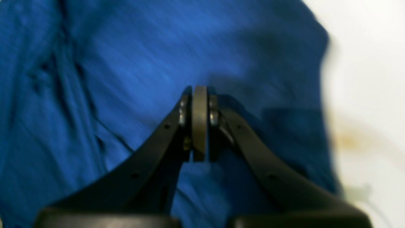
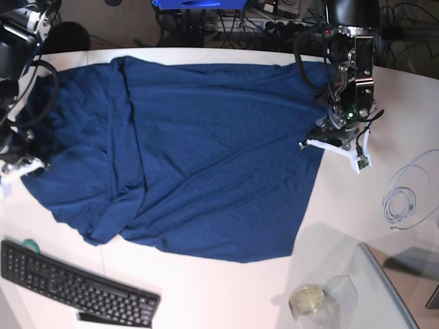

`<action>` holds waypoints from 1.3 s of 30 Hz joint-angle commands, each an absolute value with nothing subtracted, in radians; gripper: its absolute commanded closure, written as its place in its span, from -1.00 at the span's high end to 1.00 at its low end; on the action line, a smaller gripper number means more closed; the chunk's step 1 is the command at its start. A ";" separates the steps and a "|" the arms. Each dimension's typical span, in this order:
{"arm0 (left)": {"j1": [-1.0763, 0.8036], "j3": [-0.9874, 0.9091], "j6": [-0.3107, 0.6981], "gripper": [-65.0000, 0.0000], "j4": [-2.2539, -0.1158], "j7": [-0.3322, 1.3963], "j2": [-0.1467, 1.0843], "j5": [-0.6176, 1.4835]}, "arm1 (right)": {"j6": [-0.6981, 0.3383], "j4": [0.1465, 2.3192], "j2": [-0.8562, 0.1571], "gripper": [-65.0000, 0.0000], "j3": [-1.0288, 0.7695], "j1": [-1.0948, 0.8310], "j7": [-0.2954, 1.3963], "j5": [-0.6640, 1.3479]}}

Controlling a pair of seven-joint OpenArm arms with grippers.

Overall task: Layout the t-shirt on the table in an organized manner, then fold the t-shirt properly
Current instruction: 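Release and regrasp the shirt edge with the left gripper, then pull the shirt edges apart with both grippers to smooth it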

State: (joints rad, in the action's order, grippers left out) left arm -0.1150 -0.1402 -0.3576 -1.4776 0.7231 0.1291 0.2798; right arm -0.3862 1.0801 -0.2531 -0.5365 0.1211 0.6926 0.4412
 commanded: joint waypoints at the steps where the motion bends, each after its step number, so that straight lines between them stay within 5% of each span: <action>1: -0.107 -0.143 -0.355 -1.00 -1.489 0.710 0.136 0.269 | -0.389 1.063 -0.288 -0.96 -0.515 0.133 0.634 0.441; 14: -0.102 -0.153 -0.355 -1.00 -1.440 0.710 0.147 0.269 | -0.378 0.510 -0.417 -0.96 -0.329 0.332 0.240 0.441; 18: -0.102 -0.156 -0.355 -1.00 -1.442 0.710 0.153 0.269 | -0.249 0.446 -0.427 -0.94 -0.214 0.357 0.024 0.441; 22: -0.102 -0.156 -0.355 -1.00 -1.448 0.710 0.159 0.269 | -0.209 0.437 -0.449 -0.95 -0.116 0.386 -0.018 0.441; 28: -0.194 -0.148 -0.355 -1.00 -1.616 0.714 0.153 0.277 | -0.203 0.786 -0.487 -0.96 -0.160 0.213 0.025 0.450; 33: -0.320 -0.143 -0.355 -1.00 -1.721 0.714 0.114 0.269 | -0.203 1.218 -0.387 -0.96 -0.400 -0.054 0.355 0.444; 39: -0.352 -0.143 -0.355 -1.00 -1.615 0.710 0.108 0.269 | -0.211 1.314 -0.309 -0.96 -0.476 -0.134 0.460 0.443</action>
State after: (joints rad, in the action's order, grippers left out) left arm -0.3542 -0.1387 -0.3519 -1.5948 0.7238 0.1040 0.2760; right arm -0.2222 1.2968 -0.2745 -0.4614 -0.1410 0.4828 0.4454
